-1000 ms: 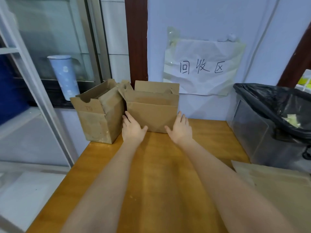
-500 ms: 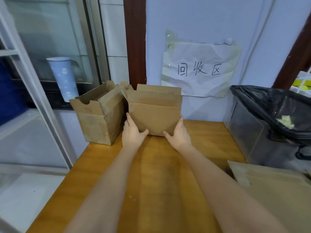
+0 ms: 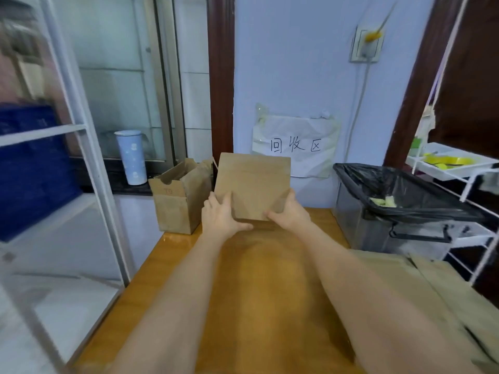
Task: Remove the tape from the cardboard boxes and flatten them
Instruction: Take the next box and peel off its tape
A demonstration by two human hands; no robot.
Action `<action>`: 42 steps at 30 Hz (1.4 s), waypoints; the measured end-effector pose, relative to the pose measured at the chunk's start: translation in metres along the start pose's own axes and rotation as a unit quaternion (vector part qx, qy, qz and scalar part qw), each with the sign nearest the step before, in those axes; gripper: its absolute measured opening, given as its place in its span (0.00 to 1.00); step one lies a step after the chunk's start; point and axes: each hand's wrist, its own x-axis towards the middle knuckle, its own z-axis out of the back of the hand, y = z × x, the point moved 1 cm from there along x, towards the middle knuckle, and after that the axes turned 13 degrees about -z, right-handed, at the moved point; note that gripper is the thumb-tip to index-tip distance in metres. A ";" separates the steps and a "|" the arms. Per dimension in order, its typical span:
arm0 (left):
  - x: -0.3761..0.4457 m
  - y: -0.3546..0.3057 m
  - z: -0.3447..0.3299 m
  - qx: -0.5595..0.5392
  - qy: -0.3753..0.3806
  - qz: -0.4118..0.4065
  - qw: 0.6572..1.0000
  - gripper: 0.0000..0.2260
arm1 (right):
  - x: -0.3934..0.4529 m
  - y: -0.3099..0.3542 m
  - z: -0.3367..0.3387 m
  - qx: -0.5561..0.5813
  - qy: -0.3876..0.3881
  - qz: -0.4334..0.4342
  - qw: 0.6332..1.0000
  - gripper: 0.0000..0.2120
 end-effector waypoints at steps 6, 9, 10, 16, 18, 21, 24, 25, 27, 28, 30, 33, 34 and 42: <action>-0.039 -0.036 0.040 0.102 -0.035 -0.026 0.994 0.47 | -0.048 0.002 0.043 0.019 0.011 0.015 1.000 0.42; -0.055 -0.050 0.055 0.147 -0.060 -0.042 0.986 0.43 | -0.067 0.001 0.061 0.064 0.027 0.025 0.997 0.43; -0.060 -0.055 0.059 0.157 -0.065 -0.046 0.984 0.42 | -0.072 0.000 0.066 0.074 0.031 0.028 0.996 0.44; -0.084 -0.072 0.071 0.198 -0.076 -0.047 0.976 0.35 | -0.100 -0.004 0.094 0.092 0.035 0.036 0.994 0.34; -0.088 -0.076 0.075 0.189 -0.073 -0.032 0.979 0.33 | -0.108 -0.005 0.100 0.077 0.007 0.046 0.996 0.31; -0.092 -0.083 0.076 0.187 -0.050 0.008 0.981 0.29 | -0.125 -0.009 0.106 0.037 -0.105 0.066 0.992 0.26; -0.097 -0.088 0.075 0.151 -0.019 0.061 0.986 0.29 | -0.129 -0.021 0.098 0.064 -0.114 -0.009 0.991 0.26; -0.097 -0.089 0.074 0.124 -0.011 0.083 0.989 0.30 | -0.127 -0.025 0.092 0.092 -0.077 -0.047 0.992 0.29; -0.096 -0.092 0.075 0.073 -0.004 0.116 0.991 0.32 | -0.127 -0.029 0.081 0.191 0.028 -0.121 0.974 0.32; -0.095 -0.094 0.076 0.053 -0.002 0.126 0.991 0.32 | -0.131 -0.030 0.077 0.235 0.077 -0.140 0.959 0.31; -0.093 -0.099 0.076 0.030 0.007 0.136 0.990 0.33 | -0.140 -0.028 0.069 0.250 0.140 -0.134 0.949 0.26; -0.091 -0.104 0.078 0.020 0.022 0.137 0.990 0.33 | -0.142 -0.027 0.061 0.274 0.156 -0.102 0.943 0.36; -0.091 -0.105 0.078 0.003 0.022 0.132 0.991 0.33 | -0.141 -0.027 0.061 0.293 0.149 -0.098 0.939 0.36; -0.084 -0.099 0.082 -0.113 0.055 0.059 0.990 0.27 | -0.135 -0.030 0.076 0.423 0.147 -0.077 0.891 0.30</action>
